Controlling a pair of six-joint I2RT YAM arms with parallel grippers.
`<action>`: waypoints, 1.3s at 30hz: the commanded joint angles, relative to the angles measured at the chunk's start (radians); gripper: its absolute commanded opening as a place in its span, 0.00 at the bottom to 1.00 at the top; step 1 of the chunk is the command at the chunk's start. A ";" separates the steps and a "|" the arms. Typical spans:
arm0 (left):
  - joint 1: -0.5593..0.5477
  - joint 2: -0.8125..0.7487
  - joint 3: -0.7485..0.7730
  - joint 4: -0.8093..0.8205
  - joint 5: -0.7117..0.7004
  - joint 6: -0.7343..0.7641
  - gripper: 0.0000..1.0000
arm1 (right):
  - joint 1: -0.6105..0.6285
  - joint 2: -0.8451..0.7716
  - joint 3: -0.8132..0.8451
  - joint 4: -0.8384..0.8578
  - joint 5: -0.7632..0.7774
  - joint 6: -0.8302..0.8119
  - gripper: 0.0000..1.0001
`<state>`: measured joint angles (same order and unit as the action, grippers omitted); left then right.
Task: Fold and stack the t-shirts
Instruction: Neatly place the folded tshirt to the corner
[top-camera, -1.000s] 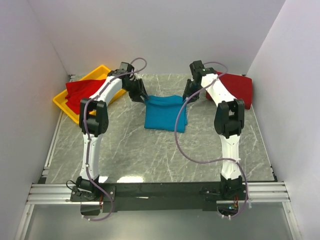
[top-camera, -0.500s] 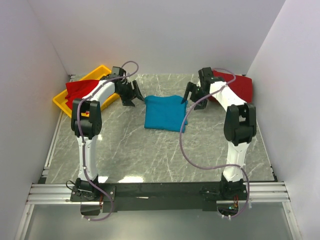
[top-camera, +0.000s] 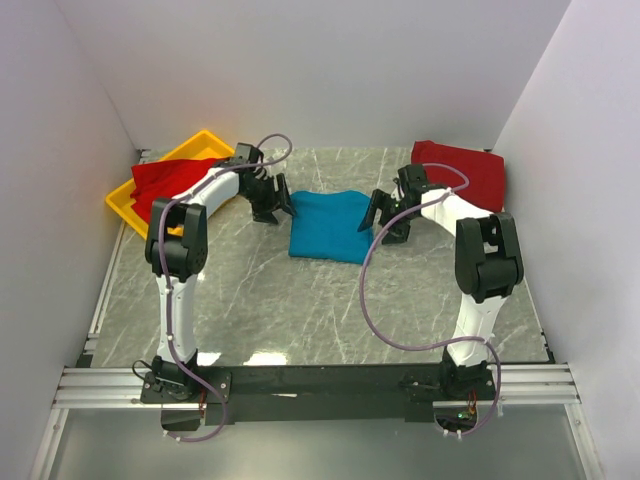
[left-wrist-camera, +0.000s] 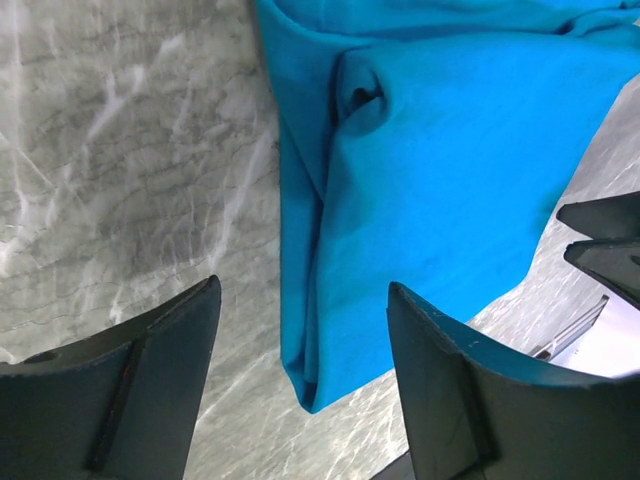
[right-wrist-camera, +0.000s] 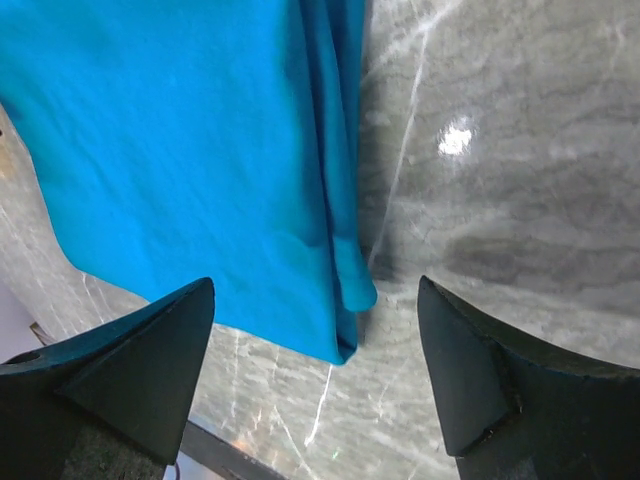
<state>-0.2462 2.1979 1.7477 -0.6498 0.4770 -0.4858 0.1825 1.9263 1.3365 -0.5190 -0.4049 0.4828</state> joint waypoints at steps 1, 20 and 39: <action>0.001 -0.030 -0.001 0.024 0.015 0.036 0.72 | -0.002 -0.058 -0.020 0.100 -0.032 0.011 0.88; -0.013 0.100 0.084 0.044 0.066 0.013 0.66 | -0.032 0.003 -0.045 0.223 -0.052 0.045 0.88; -0.024 0.180 0.093 0.050 0.051 0.019 0.21 | -0.032 0.115 0.019 0.306 -0.045 0.097 0.88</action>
<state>-0.2600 2.3413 1.8332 -0.6048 0.5430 -0.4870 0.1562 2.0041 1.3190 -0.2619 -0.4664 0.5655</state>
